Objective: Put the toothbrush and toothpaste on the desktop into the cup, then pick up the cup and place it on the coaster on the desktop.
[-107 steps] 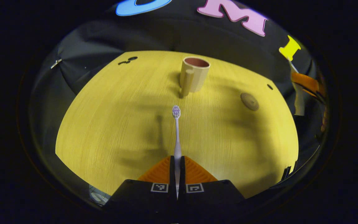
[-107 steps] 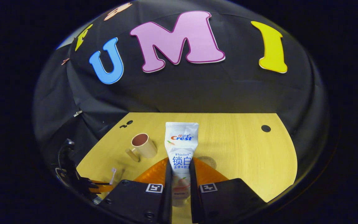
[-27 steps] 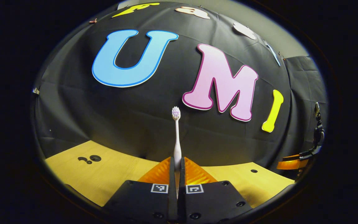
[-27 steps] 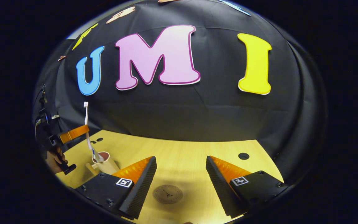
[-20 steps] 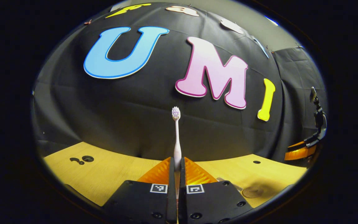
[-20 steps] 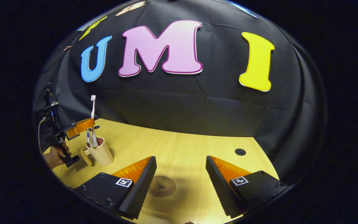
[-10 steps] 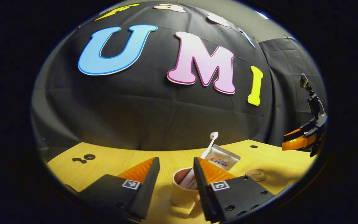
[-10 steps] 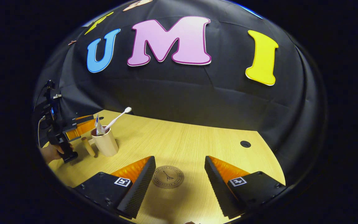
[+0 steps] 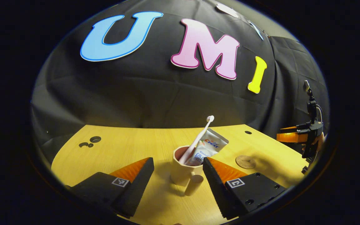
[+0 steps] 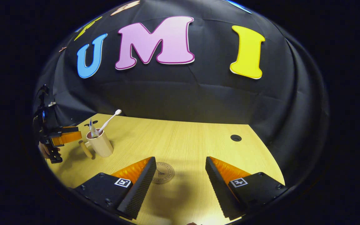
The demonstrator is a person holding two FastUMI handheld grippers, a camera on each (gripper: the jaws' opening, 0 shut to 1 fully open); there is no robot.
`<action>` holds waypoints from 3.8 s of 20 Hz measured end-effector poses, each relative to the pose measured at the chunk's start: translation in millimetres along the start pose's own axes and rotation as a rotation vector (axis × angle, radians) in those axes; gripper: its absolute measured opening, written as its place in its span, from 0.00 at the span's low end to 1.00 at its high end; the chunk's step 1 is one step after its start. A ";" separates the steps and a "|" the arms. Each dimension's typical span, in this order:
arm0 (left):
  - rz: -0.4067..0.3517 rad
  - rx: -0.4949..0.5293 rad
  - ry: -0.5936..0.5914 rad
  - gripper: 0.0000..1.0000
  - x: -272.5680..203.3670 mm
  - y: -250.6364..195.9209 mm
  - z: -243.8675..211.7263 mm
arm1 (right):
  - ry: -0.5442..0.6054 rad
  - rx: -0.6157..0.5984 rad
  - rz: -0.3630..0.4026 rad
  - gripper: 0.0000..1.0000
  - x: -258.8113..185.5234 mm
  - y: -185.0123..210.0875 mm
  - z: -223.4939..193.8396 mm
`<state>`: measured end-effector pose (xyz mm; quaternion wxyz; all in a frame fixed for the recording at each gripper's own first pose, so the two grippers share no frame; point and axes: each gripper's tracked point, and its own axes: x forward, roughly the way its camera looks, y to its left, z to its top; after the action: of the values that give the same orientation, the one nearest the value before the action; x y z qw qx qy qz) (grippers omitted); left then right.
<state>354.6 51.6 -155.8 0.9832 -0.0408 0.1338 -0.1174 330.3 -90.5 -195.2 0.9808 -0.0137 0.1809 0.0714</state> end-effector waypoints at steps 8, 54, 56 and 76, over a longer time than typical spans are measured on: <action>0.026 0.055 0.357 0.98 3.9 -13.6 -27.9 | 0.023 0.055 -0.044 0.98 -24.5 -34.8 -7.4; 0.040 0.086 0.875 0.22 40.5 -58.3 -59.5 | 0.073 0.250 -0.289 0.98 -108.3 -162.3 -57.6; 0.006 0.110 0.868 0.22 45.2 -76.8 -52.6 | 0.065 0.251 -0.294 0.98 -110.6 -168.2 -55.3; -0.242 0.297 0.886 0.22 106.6 -226.4 -61.8 | 0.054 0.330 -0.442 0.98 -166.1 -236.1 -80.7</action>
<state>387.8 -196.7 -217.0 0.8059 0.1387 0.5159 -0.2550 182.5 -350.8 -211.1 0.9565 0.1050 0.2087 -0.1750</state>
